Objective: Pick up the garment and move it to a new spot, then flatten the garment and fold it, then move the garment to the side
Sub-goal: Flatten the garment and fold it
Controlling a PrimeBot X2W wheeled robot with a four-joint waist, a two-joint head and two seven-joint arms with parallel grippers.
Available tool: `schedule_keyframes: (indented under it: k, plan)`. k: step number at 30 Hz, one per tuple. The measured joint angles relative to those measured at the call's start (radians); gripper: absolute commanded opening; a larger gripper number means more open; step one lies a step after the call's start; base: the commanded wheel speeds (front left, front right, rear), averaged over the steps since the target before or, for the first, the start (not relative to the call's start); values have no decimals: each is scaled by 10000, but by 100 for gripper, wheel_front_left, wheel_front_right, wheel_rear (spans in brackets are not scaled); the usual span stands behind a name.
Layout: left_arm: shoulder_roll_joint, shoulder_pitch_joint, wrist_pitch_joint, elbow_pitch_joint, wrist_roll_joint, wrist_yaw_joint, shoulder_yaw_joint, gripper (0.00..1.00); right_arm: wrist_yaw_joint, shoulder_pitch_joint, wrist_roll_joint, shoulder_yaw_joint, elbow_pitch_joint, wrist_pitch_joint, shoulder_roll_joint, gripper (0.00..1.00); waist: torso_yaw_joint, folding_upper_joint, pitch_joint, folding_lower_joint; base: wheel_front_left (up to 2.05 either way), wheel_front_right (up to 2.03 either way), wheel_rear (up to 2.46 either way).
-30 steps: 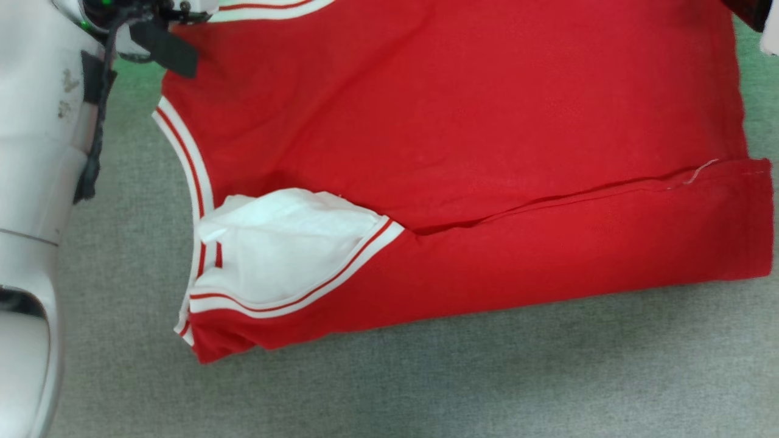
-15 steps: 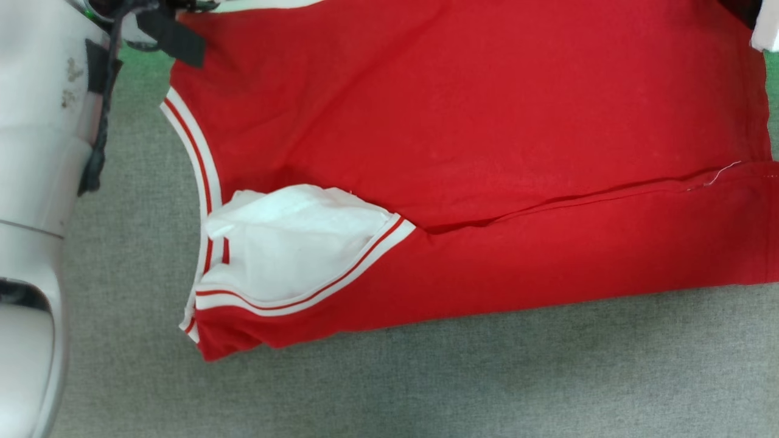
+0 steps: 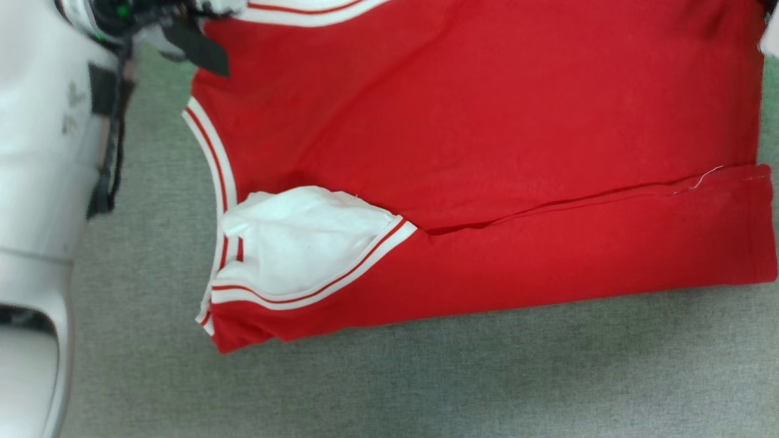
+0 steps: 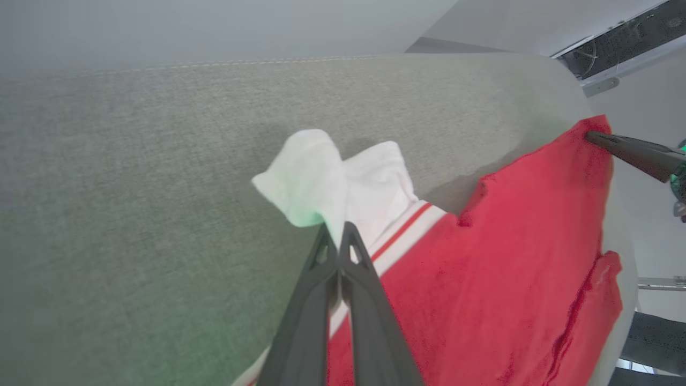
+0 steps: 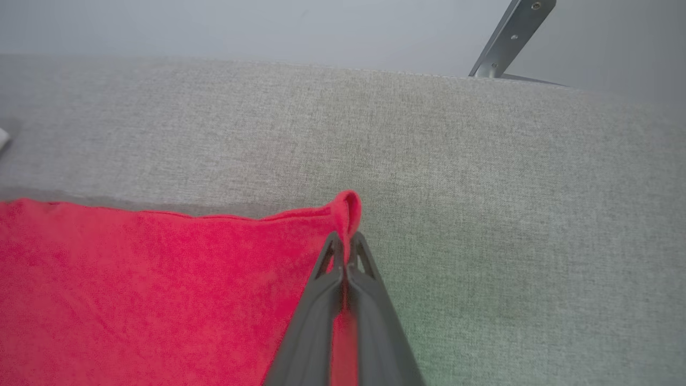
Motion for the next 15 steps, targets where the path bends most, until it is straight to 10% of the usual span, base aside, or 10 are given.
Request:
schedule_keyframes:
  k: [15]
  plan:
    - [2288,4138,-537,-6098,-2019,-31,73,0,0,3217,1624,798,-3371,-13,-2098,0,529,0,-1245,0,0,0,0]
